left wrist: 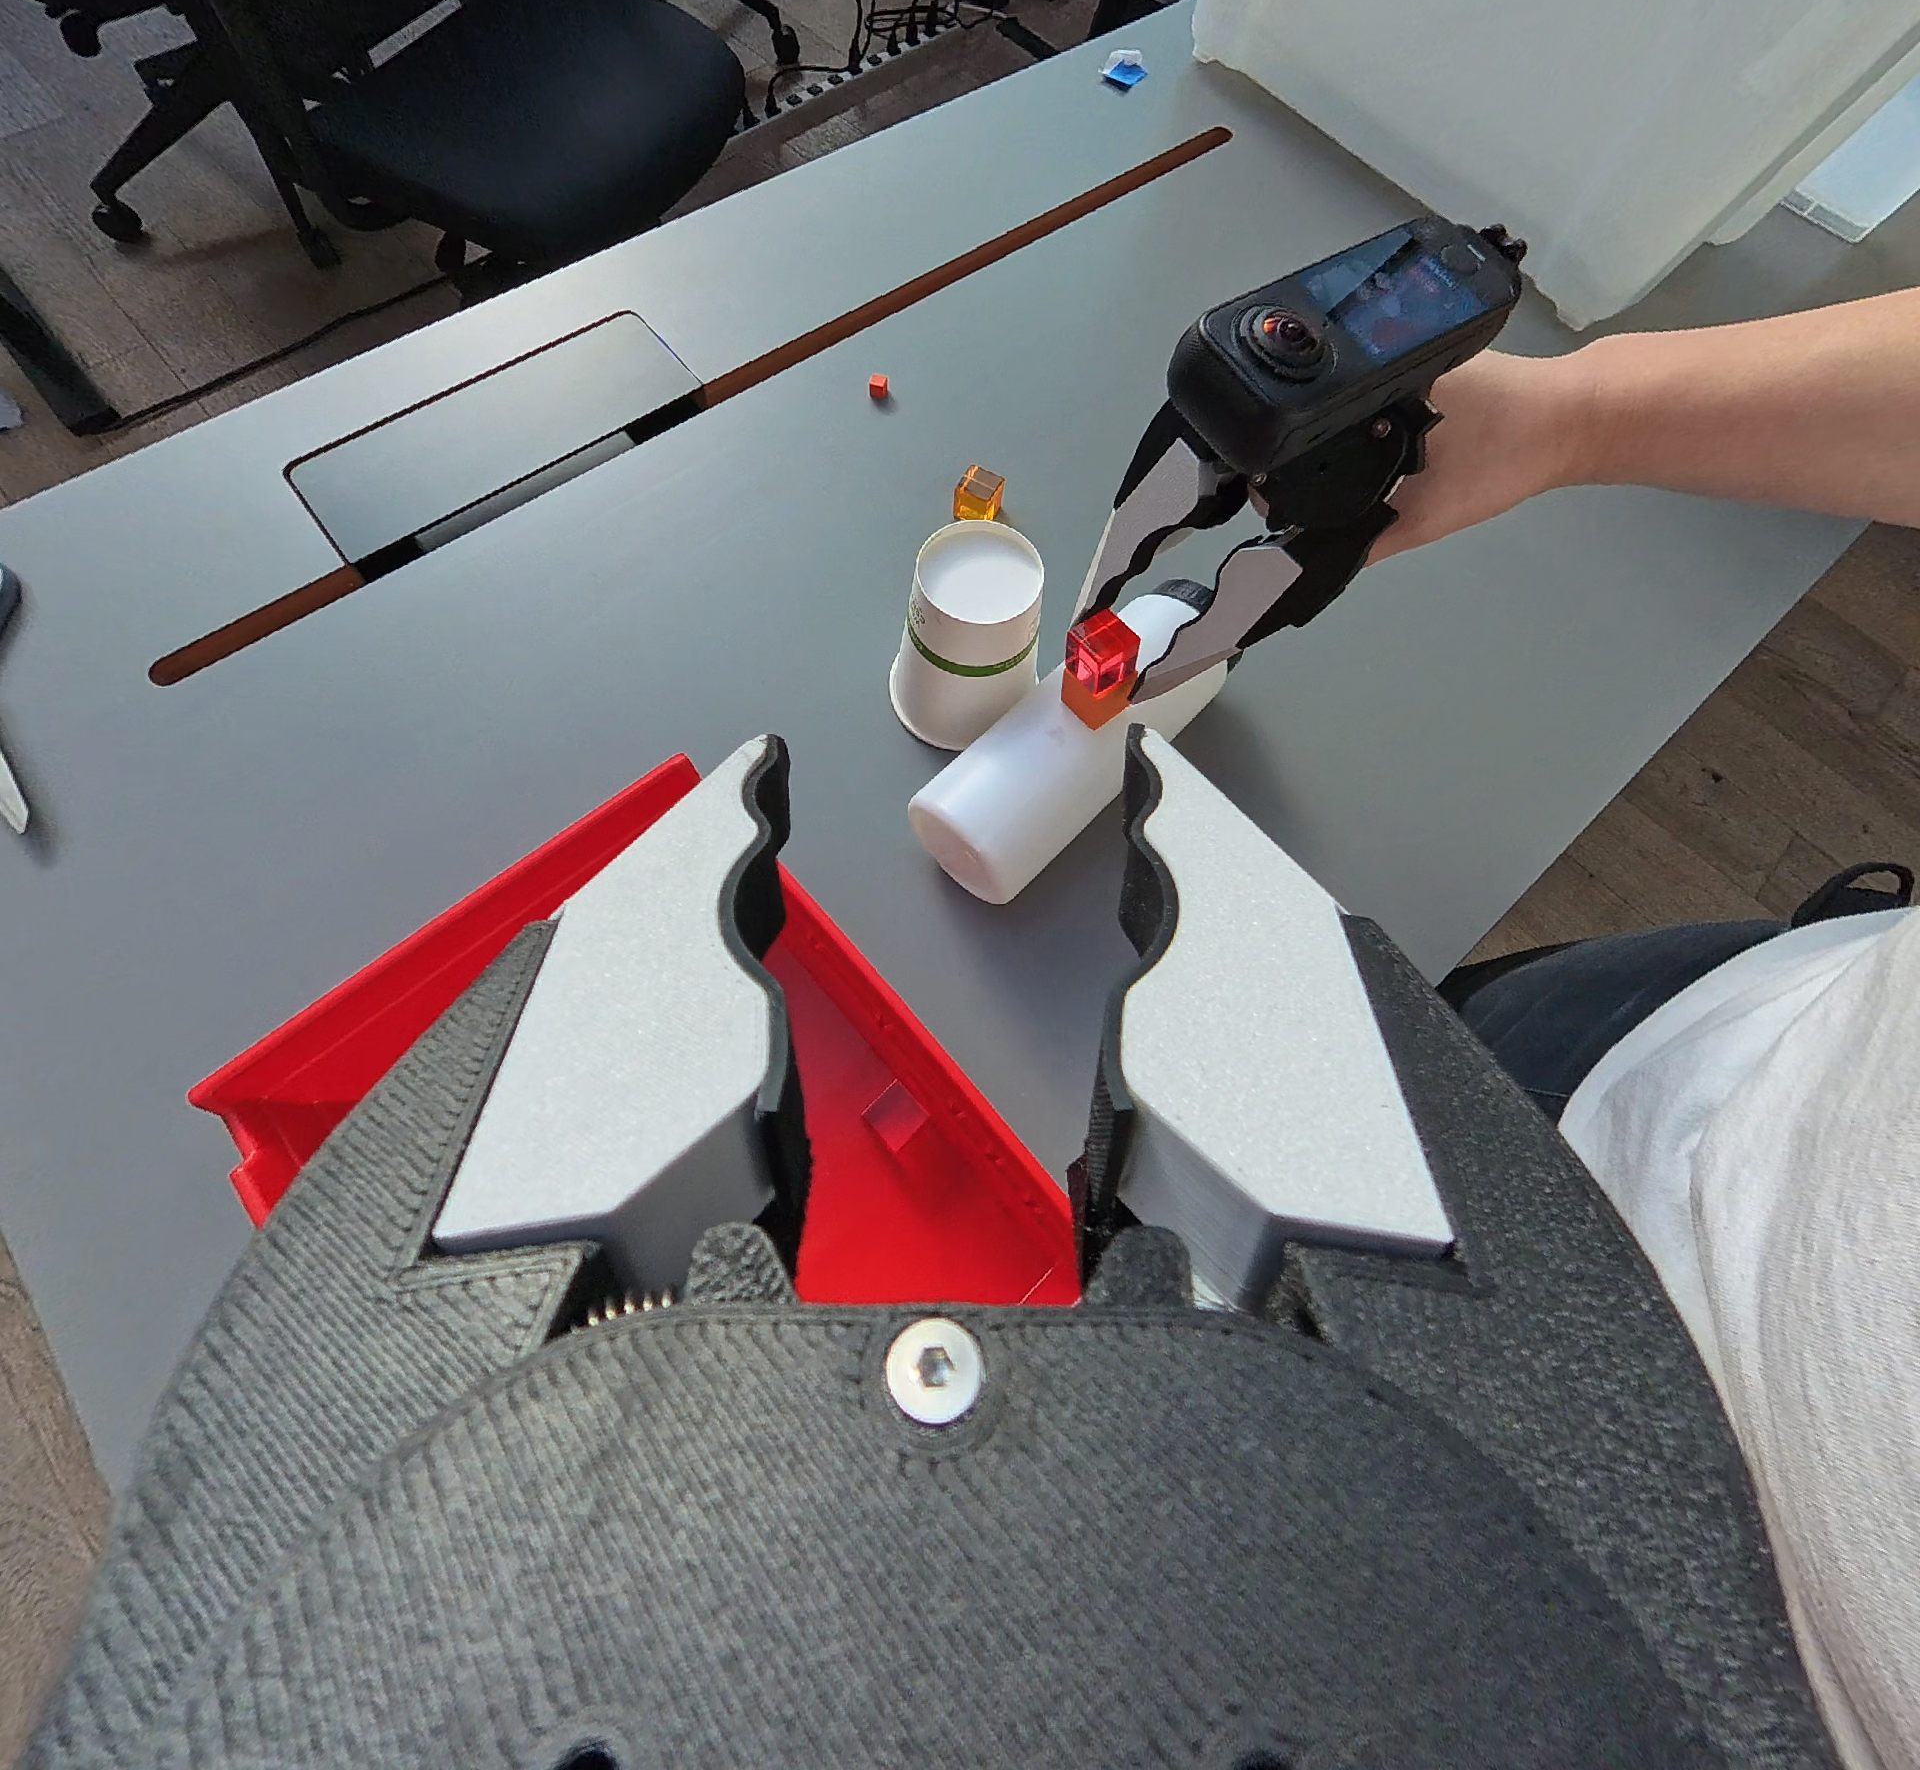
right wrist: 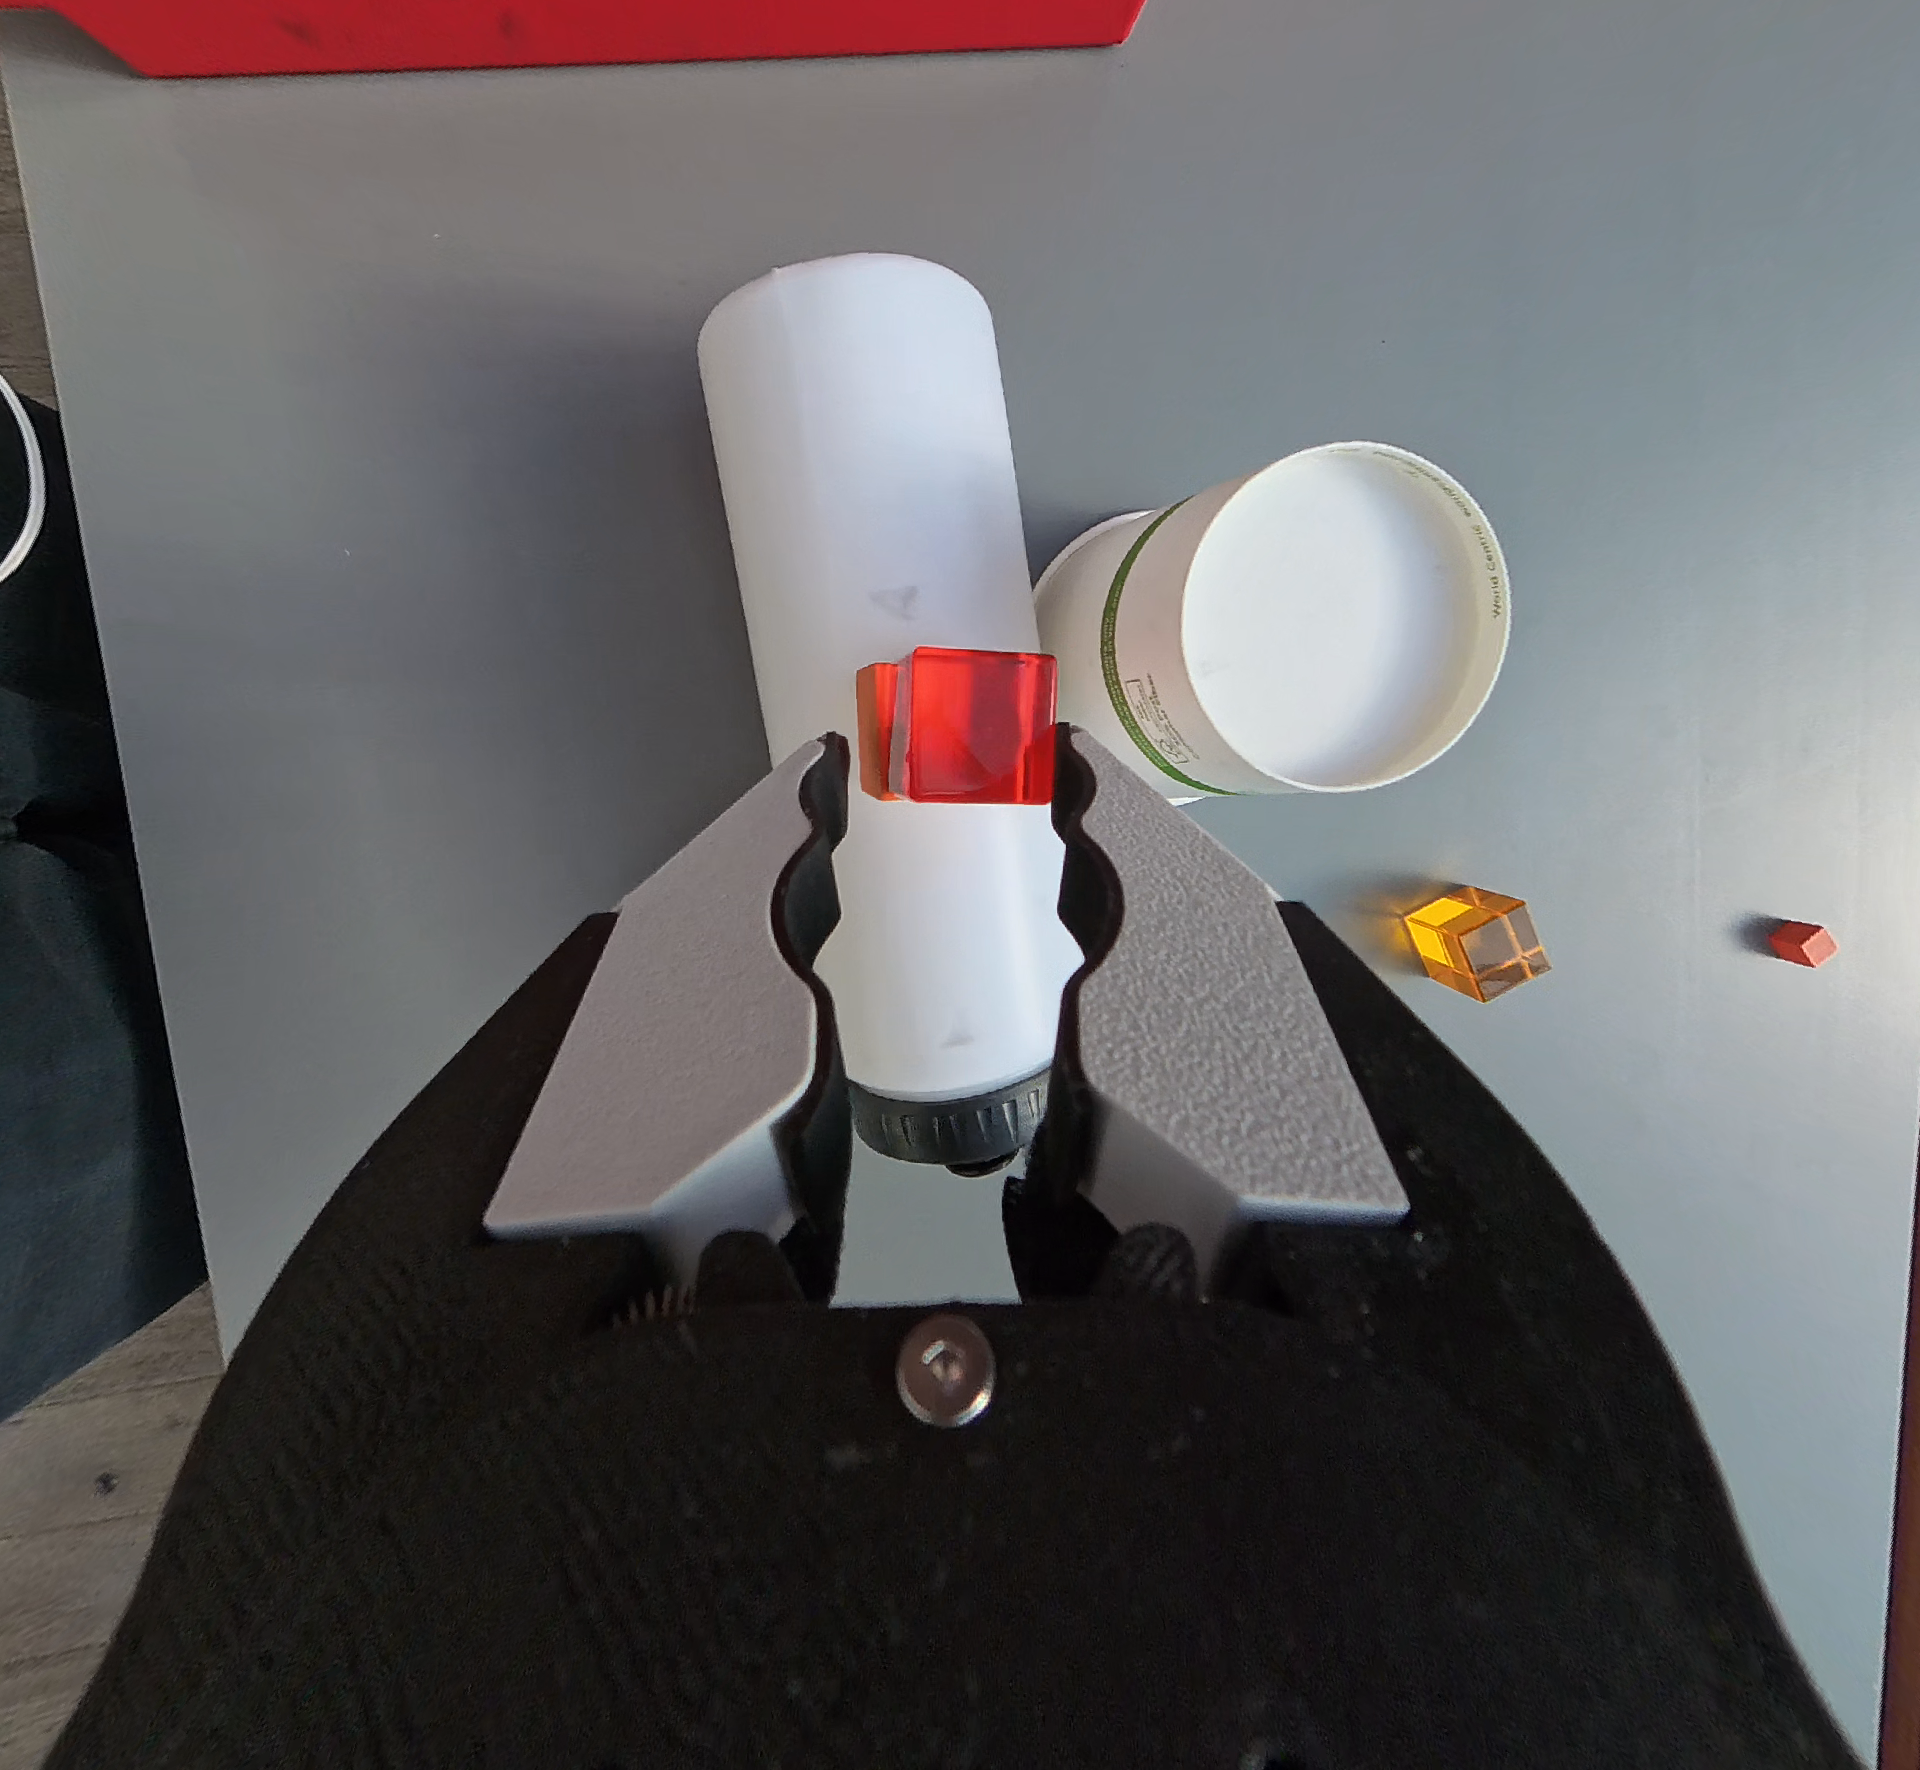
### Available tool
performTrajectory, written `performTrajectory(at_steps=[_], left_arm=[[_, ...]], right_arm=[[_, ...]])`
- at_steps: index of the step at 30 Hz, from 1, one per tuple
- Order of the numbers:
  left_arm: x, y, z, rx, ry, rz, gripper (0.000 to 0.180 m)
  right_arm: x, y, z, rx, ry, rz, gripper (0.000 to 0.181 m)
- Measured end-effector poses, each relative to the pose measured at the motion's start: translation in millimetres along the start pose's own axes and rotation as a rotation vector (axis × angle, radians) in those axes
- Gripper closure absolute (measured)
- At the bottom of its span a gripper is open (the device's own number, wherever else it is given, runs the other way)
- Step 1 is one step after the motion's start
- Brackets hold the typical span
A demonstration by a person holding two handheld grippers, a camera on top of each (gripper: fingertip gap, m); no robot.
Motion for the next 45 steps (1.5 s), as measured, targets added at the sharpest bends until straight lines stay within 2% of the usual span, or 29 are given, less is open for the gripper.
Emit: performTrajectory(at_steps=[7,20,40,45], left_arm=[[-1.2,1.5,-2.4,0.001,0.001,0.002,0.116],[-0.5,2.0,-4.2,-0.006,0.000,-0.002,0.116],[2.9,5.3,-7.3,-0.009,0.006,-0.004,0.116],[2.1,4.6,-6.9,-0.007,0.004,-0.006,0.116]], right_arm=[[2.6,-4.7,1.0,0.032,0.009,-0.039,0.154],[6.4,-5.9,3.1,0.059,-0.096,-0.137,0.154],[8.4,-5.7,-3.2,0.056,-0.087,-0.128,0.146],[10.4,-6.8,-7.0,0.068,-0.090,-0.115,0.139]])
Point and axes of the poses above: each gripper's, where its closed fingertips meet, y back along the fingers, z out of its top, x = y × z across the jaws, the point moved 6 cm from there along y, back along the fingers, and after that the axes turned 3 degrees about -x, right-handed, at the moved point
